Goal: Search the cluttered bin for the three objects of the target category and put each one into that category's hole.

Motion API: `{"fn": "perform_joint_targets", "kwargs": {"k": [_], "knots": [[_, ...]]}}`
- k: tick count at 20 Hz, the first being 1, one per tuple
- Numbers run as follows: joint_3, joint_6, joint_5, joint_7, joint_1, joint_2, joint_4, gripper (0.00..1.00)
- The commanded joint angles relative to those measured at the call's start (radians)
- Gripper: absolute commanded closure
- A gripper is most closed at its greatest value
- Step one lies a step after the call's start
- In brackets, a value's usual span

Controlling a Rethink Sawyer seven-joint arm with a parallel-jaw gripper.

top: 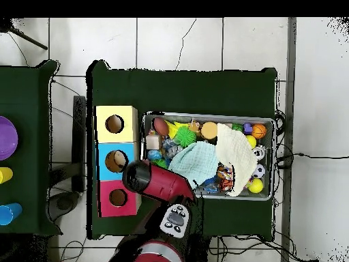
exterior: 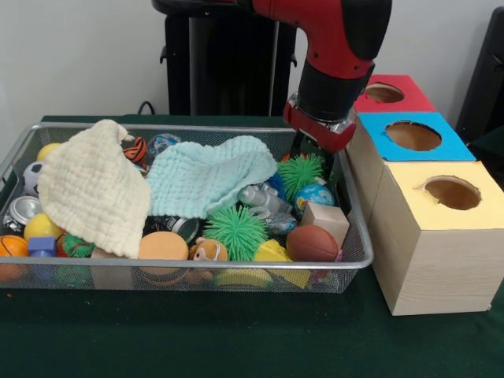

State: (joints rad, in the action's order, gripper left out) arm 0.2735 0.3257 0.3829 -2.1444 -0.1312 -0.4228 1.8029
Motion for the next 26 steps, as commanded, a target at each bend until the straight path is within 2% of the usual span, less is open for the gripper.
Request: {"fn": "perform_joint_targets", "kwargs": {"k": [1,7,12,13,21,26], "knots": [[-0.149,-0.227,-0.025,-0.148,0.037,0.141,-0.008,0.0],[-0.17,-0.313,-0.012,-0.173,0.043,0.185,-0.007,0.0],[-0.141,-0.299,0.001,-0.176,0.015,0.192,-0.018,0.0],[-0.134,-0.29,0.003,-0.174,0.01,0.193,-0.021,1.0],[-0.141,-0.273,-0.01,-0.154,0.019,0.186,-0.021,1.0],[-0.164,-0.238,0.012,-0.175,0.036,0.137,0.013,1.0]]}}
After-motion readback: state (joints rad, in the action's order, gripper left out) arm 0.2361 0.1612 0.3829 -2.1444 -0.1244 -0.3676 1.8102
